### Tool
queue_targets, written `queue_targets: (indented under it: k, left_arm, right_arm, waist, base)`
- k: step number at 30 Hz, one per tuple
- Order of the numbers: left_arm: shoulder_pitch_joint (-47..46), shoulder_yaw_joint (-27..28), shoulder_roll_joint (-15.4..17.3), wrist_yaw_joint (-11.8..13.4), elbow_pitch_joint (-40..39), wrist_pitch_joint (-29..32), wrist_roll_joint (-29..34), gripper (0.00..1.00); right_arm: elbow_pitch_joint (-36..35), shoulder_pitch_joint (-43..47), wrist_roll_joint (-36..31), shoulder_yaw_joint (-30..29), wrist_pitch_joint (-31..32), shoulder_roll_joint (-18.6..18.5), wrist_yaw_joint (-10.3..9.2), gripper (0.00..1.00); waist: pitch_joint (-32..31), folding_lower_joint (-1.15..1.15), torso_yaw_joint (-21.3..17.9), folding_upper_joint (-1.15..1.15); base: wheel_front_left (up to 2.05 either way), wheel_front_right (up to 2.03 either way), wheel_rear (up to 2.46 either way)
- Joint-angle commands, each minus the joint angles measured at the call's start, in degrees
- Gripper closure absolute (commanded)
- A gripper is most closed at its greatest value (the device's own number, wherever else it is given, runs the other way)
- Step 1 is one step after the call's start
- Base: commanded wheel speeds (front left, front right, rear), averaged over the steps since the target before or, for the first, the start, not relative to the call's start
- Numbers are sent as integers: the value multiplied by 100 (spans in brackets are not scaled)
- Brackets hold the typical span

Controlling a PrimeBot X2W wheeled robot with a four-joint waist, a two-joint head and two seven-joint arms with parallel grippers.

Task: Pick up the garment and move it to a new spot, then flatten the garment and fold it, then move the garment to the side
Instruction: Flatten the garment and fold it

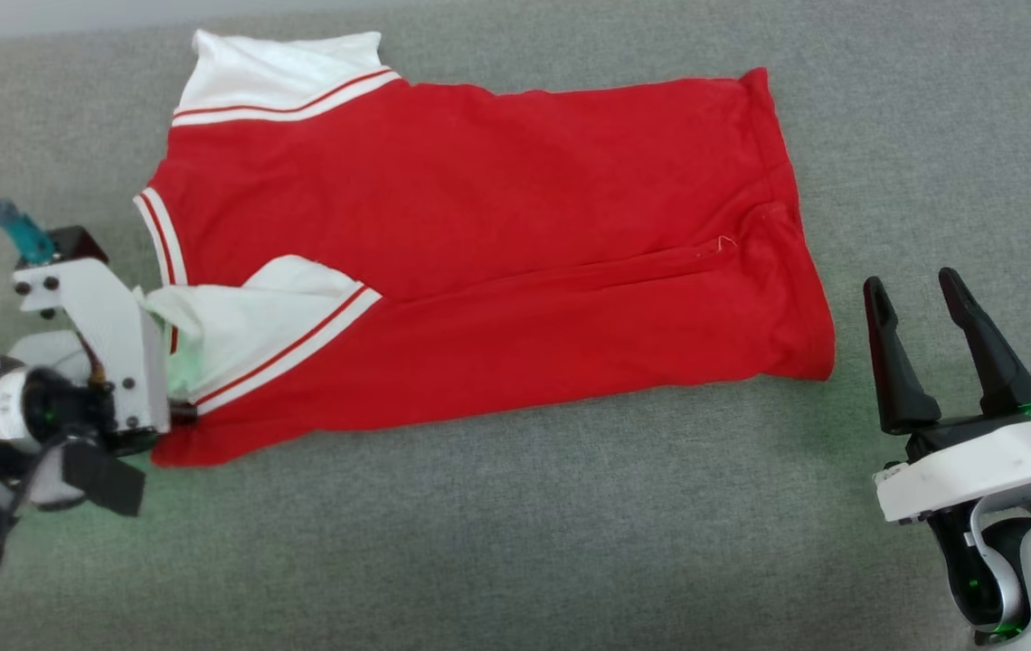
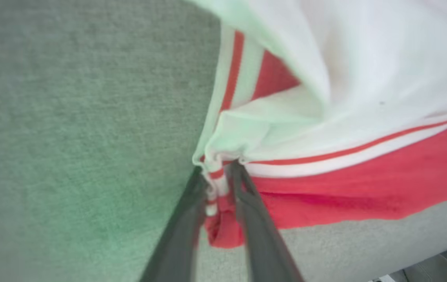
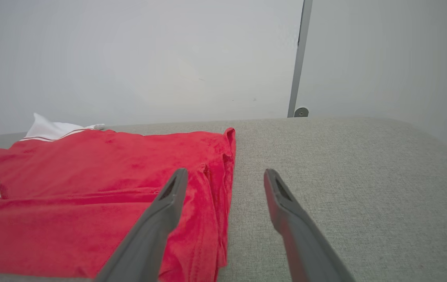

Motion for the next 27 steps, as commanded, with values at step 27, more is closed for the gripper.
queue_targets:
  k: [27]
  left_arm:
    - [343, -521, -818, -300, 478, 84, 54, 100]
  right_arm:
    - [705, -1314, 1218, 768, 5132, -1045, -9, 0]
  waist:
    - [-1, 0, 340, 0]
  base:
    - [0, 0, 0]
